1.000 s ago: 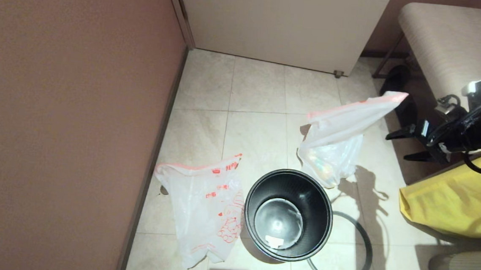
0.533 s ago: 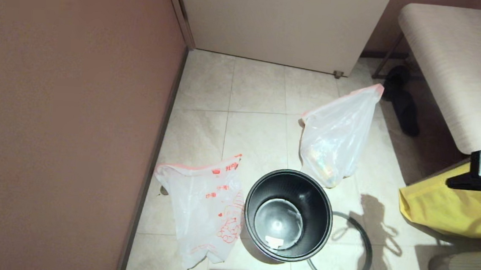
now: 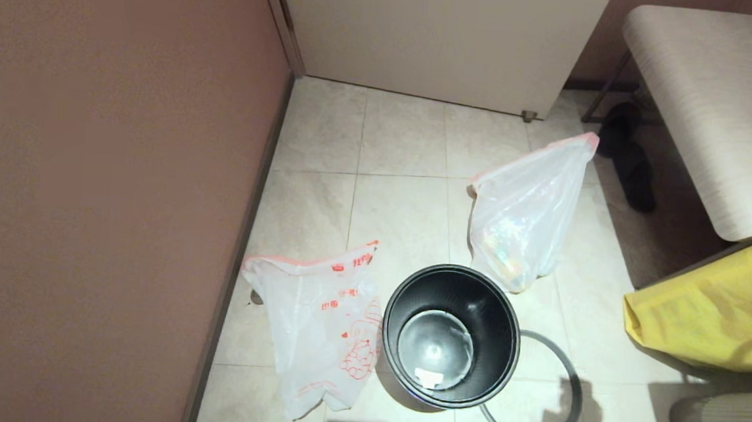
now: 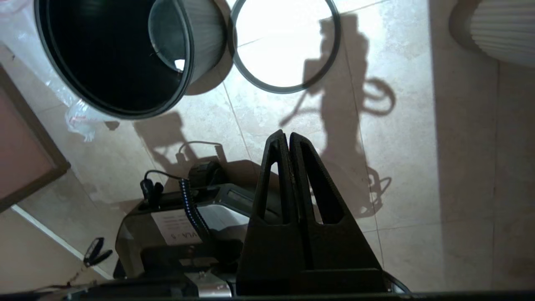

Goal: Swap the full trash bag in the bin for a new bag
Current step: Pick up a new trash bag

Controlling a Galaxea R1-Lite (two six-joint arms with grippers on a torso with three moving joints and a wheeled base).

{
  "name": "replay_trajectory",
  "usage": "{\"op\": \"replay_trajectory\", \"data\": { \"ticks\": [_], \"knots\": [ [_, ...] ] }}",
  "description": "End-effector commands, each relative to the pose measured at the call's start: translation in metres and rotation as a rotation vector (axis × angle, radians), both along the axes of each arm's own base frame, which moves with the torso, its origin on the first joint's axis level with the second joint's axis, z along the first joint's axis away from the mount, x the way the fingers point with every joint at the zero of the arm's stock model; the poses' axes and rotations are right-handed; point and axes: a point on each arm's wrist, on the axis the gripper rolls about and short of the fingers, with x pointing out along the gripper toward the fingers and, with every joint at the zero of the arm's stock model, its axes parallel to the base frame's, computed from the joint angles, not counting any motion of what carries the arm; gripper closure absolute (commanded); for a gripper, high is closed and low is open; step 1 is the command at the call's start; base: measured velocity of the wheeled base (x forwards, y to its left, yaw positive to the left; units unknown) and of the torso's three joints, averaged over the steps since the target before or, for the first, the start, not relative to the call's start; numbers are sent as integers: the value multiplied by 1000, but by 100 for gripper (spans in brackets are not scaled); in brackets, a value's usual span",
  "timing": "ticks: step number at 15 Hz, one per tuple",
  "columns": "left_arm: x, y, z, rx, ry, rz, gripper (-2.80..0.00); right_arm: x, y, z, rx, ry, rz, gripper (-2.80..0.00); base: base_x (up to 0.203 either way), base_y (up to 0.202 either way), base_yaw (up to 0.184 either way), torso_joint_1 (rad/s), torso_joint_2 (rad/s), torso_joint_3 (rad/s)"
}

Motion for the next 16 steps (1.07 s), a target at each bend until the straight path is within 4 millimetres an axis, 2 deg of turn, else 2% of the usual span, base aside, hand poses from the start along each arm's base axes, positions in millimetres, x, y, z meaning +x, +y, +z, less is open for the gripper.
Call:
{"op": "replay_trajectory", "data": {
  "ticks": [1,5,10,13,16],
  "knots": [
    [0,0,0,0,-2,0,0,-39,10,-2,-27,-105,29,0,0,0,0,0,0,0],
    [0,0,0,0,-2,1,0,-90,22,-8,-90,-203,114,0,0,0,0,0,0,0],
    [0,0,0,0,-2,1,0,-158,30,-39,-172,-242,256,0,0,0,0,0,0,0],
    [0,0,0,0,-2,1,0,-172,26,-62,-189,-219,309,0,0,0,0,0,0,0],
    [0,0,0,-2,-2,0,0,-176,25,-68,-179,-250,283,0,0,0,0,0,0,0]
  ]
}}
